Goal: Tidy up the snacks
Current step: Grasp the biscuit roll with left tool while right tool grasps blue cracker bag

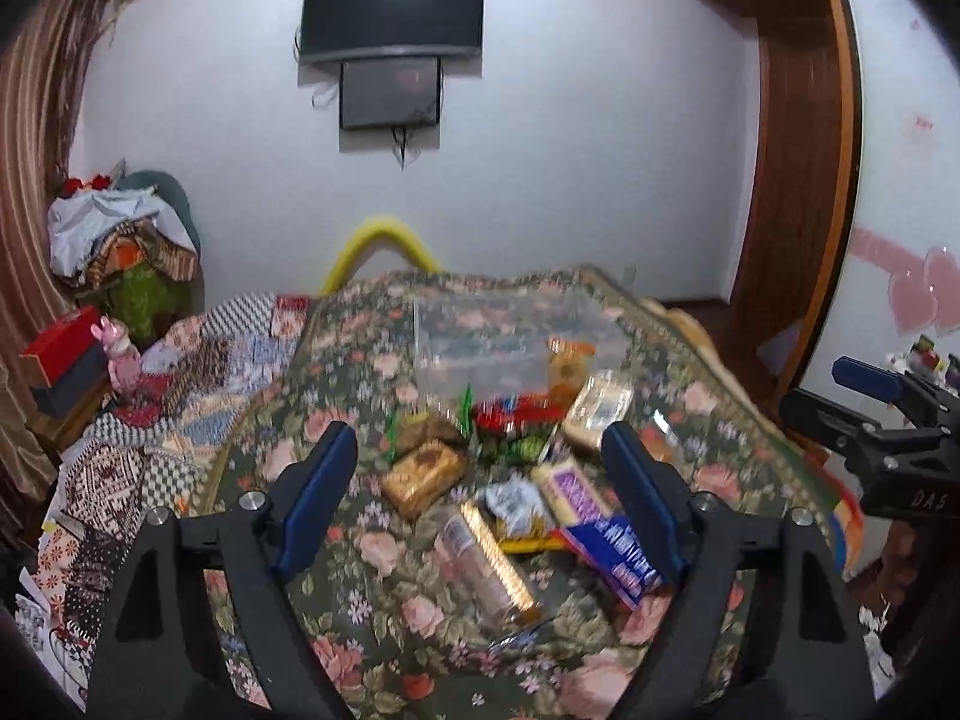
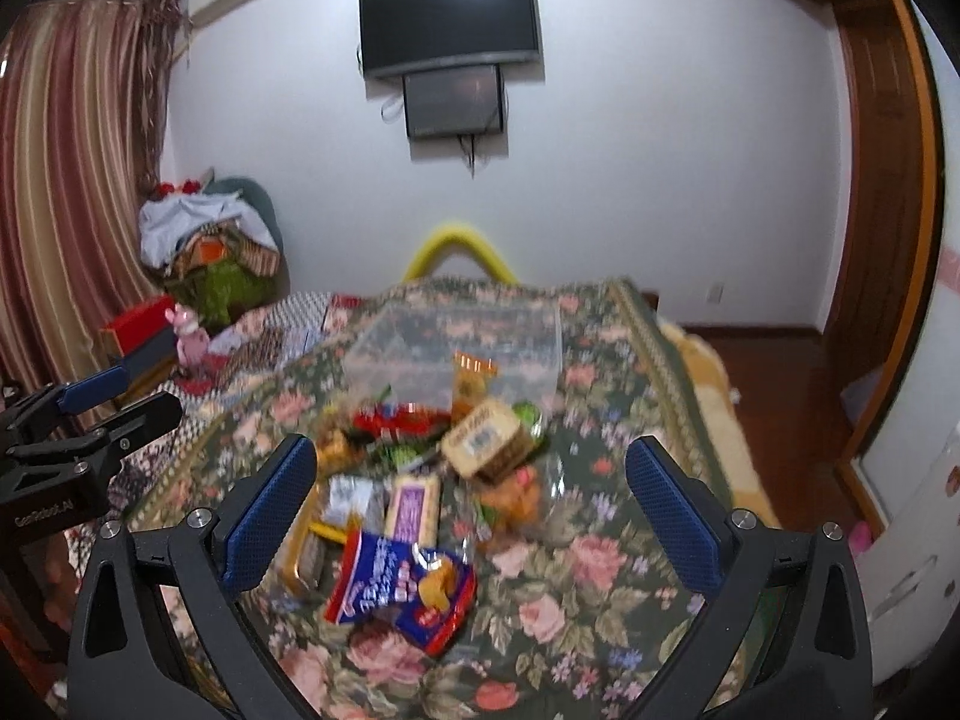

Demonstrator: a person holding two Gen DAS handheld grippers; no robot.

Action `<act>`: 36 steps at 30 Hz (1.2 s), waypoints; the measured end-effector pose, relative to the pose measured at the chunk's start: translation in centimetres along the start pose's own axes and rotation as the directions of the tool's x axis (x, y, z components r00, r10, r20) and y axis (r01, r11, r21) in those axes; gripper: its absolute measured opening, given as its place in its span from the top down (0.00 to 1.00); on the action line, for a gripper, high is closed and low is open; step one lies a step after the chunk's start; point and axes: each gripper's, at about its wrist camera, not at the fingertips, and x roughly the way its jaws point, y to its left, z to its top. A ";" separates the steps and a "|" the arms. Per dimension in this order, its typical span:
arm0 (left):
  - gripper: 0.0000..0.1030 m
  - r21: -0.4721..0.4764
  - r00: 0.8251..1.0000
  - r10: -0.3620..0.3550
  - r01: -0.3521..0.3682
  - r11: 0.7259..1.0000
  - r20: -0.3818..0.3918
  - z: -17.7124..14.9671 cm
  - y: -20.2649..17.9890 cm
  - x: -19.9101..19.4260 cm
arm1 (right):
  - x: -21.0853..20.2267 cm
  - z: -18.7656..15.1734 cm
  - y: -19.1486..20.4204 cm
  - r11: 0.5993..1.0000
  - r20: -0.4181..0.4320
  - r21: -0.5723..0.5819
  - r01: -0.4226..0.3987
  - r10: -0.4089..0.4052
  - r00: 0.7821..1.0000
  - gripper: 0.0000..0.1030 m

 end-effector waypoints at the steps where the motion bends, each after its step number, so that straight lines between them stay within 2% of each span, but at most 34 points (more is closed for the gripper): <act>1: 0.25 0.001 1.000 -0.006 0.006 1.000 -0.029 -0.4 0.2 0.8 | 0.4 -0.2 -0.1 1.000 -0.017 0.002 -0.005 0.005 1.000 0.07; 4: 0.34 -0.006 0.994 -0.025 0.024 1.000 -0.105 -1.3 0.6 2.7 | 2.3 -1.2 -0.3 1.000 -0.089 0.009 -0.026 0.026 0.996 0.11; 11: 0.35 -0.114 0.962 -0.074 0.046 0.992 -0.263 -4.0 2.1 7.3 | 6.0 -3.2 0.4 0.996 -0.221 0.037 -0.080 0.086 0.971 0.12; 14: 0.36 -0.119 0.948 -0.087 0.053 0.991 -0.305 -4.9 2.0 8.9 | 7.5 -3.8 0.9 0.994 -0.267 0.038 -0.098 0.105 0.958 0.12; 21: 0.40 -0.144 0.913 -0.131 0.081 0.986 -0.386 -6.6 1.9 11.5 | 10.3 -5.0 1.5 0.991 -0.345 0.048 -0.123 0.132 0.929 0.12; 25: 0.40 -0.157 0.891 -0.144 0.083 0.984 -0.430 -7.5 1.8 13.0 | 11.1 -5.4 1.7 0.988 -0.368 0.061 -0.141 0.154 0.917 0.05; 28: 0.44 -0.167 0.879 -0.153 0.085 0.982 -0.452 -8.0 2.0 14.0 | 11.7 -5.8 2.0 0.989 -0.391 0.042 -0.142 0.147 0.909 0.05; 30: 0.44 -0.181 0.875 -0.164 0.089 0.979 -0.455 -8.2 2.3 14.3 | 12.3 -6.2 2.0 0.989 -0.416 0.047 -0.139 0.146 0.897 0.05; 36: 0.43 -0.191 0.868 -0.174 0.093 0.977 -0.464 -8.5 3.0 15.0 | 13.2 -6.9 0.9 0.976 -0.445 0.136 -0.168 0.212 0.870 0.00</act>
